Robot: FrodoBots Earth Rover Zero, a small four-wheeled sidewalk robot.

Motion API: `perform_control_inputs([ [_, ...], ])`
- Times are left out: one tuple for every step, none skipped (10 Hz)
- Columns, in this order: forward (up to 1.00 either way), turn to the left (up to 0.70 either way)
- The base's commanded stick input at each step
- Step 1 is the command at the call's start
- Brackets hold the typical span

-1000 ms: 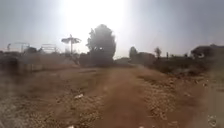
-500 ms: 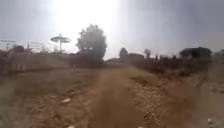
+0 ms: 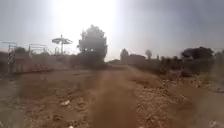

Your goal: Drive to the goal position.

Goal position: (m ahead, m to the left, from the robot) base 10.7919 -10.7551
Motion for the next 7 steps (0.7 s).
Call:
perform_control_inputs([
  [0.7, 0.0],
  [0.7, 0.0],
  [0.7, 0.0],
  [0.7, 0.0],
  [0.7, 0.0],
  [0.7, 0.0],
  [0.7, 0.0],
])
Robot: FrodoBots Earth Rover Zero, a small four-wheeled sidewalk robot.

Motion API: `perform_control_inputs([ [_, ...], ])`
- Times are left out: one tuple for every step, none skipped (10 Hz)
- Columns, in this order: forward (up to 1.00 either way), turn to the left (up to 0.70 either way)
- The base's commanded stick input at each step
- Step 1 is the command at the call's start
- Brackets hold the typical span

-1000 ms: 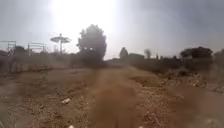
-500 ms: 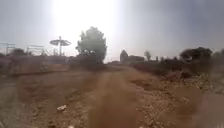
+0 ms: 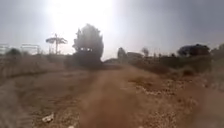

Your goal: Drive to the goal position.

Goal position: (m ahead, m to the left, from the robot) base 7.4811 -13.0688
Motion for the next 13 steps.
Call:
perform_control_inputs([
  [0.7, 0.0],
  [0.7, 0.0],
  [0.7, -0.09],
  [0.7, -0.12],
  [0.7, -0.13],
  [0.7, -0.07],
  [0.7, -0.01],
  [0.7, 0.0],
  [0.7, 0.0],
  [0.7, 0.0],
  [0.7, 0.0],
  [0.7, 0.0],
  [0.7, 0.0],
])
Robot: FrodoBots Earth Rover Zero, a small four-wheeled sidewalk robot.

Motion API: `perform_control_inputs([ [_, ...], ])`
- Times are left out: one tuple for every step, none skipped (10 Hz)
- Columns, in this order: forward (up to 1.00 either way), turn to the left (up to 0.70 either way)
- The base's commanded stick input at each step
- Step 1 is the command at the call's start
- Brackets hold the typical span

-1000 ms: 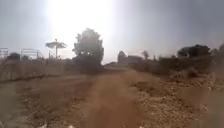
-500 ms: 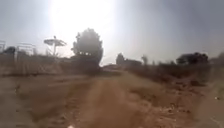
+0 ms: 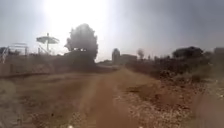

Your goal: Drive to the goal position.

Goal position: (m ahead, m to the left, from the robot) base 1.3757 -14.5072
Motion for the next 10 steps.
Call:
perform_control_inputs([
  [0.7, 0.0],
  [0.7, 0.0],
  [0.7, 0.0],
  [0.7, 0.0],
  [0.7, 0.0],
  [0.7, 0.0],
  [0.7, 0.0],
  [0.7, 0.0],
  [0.7, 0.11],
  [0.7, 0.13],
])
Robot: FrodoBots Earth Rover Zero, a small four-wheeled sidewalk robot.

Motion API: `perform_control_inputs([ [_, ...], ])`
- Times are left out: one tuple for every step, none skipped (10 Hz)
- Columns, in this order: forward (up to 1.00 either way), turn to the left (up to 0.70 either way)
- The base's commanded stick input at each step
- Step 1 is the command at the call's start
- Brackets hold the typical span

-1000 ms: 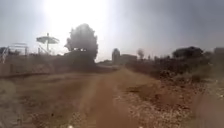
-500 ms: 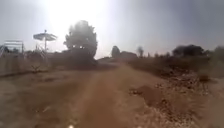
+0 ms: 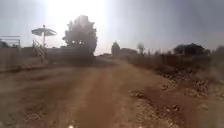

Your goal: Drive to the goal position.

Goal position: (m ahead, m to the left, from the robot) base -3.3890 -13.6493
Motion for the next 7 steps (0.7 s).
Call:
perform_control_inputs([
  [0.7, 0.0],
  [0.7, 0.0],
  [0.7, 0.0],
  [0.7, 0.0],
  [0.7, 0.0],
  [0.7, 0.0],
  [0.7, 0.0],
])
